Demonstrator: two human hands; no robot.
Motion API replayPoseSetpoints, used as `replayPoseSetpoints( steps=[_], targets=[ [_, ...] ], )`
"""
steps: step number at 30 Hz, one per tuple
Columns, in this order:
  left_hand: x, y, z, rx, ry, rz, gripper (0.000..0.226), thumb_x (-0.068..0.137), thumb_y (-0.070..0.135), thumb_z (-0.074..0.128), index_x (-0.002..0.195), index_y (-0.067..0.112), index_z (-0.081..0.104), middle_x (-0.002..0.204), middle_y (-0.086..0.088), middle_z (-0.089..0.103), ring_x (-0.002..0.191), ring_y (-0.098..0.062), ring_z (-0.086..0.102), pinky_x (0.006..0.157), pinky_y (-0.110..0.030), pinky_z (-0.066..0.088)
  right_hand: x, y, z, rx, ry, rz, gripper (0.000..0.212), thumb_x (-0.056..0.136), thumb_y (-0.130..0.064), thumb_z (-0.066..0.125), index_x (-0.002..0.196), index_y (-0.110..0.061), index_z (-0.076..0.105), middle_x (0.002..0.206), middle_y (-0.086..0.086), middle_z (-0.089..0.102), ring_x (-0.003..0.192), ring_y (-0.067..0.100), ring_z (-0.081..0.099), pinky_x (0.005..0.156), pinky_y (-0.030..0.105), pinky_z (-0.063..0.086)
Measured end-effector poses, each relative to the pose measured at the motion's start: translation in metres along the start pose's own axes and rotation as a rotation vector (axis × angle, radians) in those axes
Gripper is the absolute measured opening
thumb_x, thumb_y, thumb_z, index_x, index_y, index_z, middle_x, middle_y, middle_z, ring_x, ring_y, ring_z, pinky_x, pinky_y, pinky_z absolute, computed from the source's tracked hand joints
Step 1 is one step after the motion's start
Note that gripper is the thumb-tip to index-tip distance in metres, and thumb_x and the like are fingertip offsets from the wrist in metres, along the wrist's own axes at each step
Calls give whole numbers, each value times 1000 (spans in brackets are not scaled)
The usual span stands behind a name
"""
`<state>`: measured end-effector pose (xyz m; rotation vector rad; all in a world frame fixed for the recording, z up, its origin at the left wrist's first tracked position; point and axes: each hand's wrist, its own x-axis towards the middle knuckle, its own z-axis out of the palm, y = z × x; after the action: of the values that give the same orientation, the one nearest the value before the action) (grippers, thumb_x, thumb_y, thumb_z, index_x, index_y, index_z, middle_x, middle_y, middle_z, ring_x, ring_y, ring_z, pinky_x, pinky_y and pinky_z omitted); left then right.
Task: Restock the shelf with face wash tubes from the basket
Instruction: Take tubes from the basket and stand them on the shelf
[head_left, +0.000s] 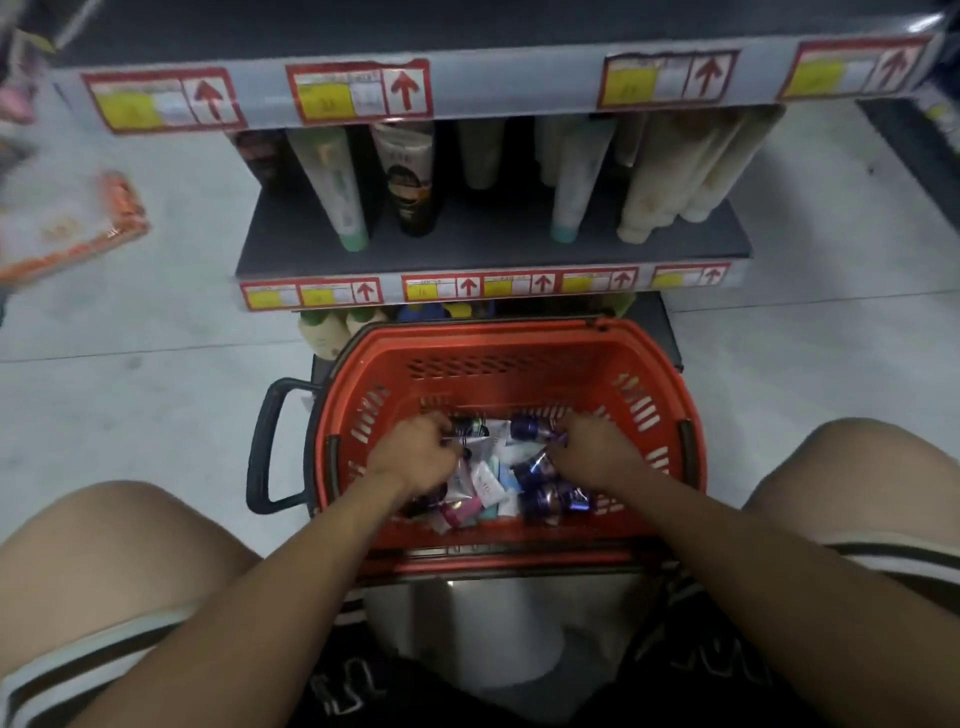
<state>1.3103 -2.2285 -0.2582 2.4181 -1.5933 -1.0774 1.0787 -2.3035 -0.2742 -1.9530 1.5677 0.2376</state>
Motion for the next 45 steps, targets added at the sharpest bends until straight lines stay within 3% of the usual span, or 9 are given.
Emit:
replayPoseSetpoints(
  steps=[7, 12, 16, 19, 26, 34, 37, 41, 45],
  targets=[
    [-53, 1, -4, 5, 80, 59, 35, 93, 35, 61, 126, 25, 67, 123, -8, 72, 111, -29, 67, 93, -34, 52, -42, -8, -9, -16, 27, -64, 39, 87, -43, 54, 110, -14, 64, 115, 16, 67, 104, 36, 65, 86, 39, 54],
    [-71, 12, -11, 27, 123, 112, 23, 94, 30, 58, 114, 22, 68, 115, -7, 73, 104, -27, 66, 91, -36, 53, -59, -15, -14, -31, 56, -104, 39, 94, -40, 54, 119, -11, 62, 121, 14, 64, 105, 32, 63, 90, 40, 53],
    [-66, 20, -11, 49, 135, 127, 25, 95, 30, 58, 117, 22, 67, 111, -5, 72, 100, -26, 67, 87, -35, 54, -55, -10, -10, -71, 51, -112, 41, 94, -41, 53, 122, -12, 62, 123, 14, 63, 107, 33, 63, 91, 40, 53],
    [-54, 18, -5, 40, 108, 113, 27, 95, 31, 58, 119, 22, 66, 111, -5, 71, 96, -24, 65, 82, -33, 51, -43, -7, -6, -94, 17, -98, 41, 92, -41, 54, 121, -13, 62, 124, 14, 63, 108, 34, 63, 88, 38, 52],
    [-1, -1, 16, 20, -23, 50, 39, 95, 38, 57, 127, 19, 65, 122, -9, 71, 110, -30, 67, 96, -40, 54, 9, -9, 13, -79, -80, -48, 38, 87, -30, 56, 120, -12, 62, 115, 16, 68, 97, 31, 67, 76, 33, 50],
    [62, -14, 31, 51, -128, -9, 34, 94, 34, 57, 123, 19, 66, 122, -14, 70, 110, -33, 67, 81, -33, 50, 57, -3, 37, -105, -195, 17, 43, 91, -33, 54, 127, -9, 59, 110, 16, 68, 94, 30, 68, 81, 39, 59],
    [78, -17, 32, 73, -158, -14, 38, 93, 43, 58, 123, 21, 67, 121, -11, 71, 108, -32, 67, 85, -34, 52, 64, 3, 41, -127, -199, 38, 39, 93, -32, 56, 122, -7, 61, 111, 17, 70, 95, 31, 69, 75, 33, 55],
    [95, -20, 36, 106, -168, -14, 39, 91, 37, 57, 126, 22, 66, 118, -10, 71, 102, -29, 69, 85, -36, 57, 69, 16, 53, -77, -215, 96, 34, 90, -35, 57, 116, -13, 66, 109, 11, 71, 96, 30, 69, 75, 36, 55],
    [116, -21, 49, 176, -185, 49, 38, 92, 30, 55, 127, 20, 63, 118, -11, 71, 100, -30, 70, 83, -38, 58, 79, 33, 73, 17, -306, 185, 31, 98, -35, 54, 111, -11, 68, 99, 8, 68, 90, 27, 66, 66, 28, 46]
  ],
)
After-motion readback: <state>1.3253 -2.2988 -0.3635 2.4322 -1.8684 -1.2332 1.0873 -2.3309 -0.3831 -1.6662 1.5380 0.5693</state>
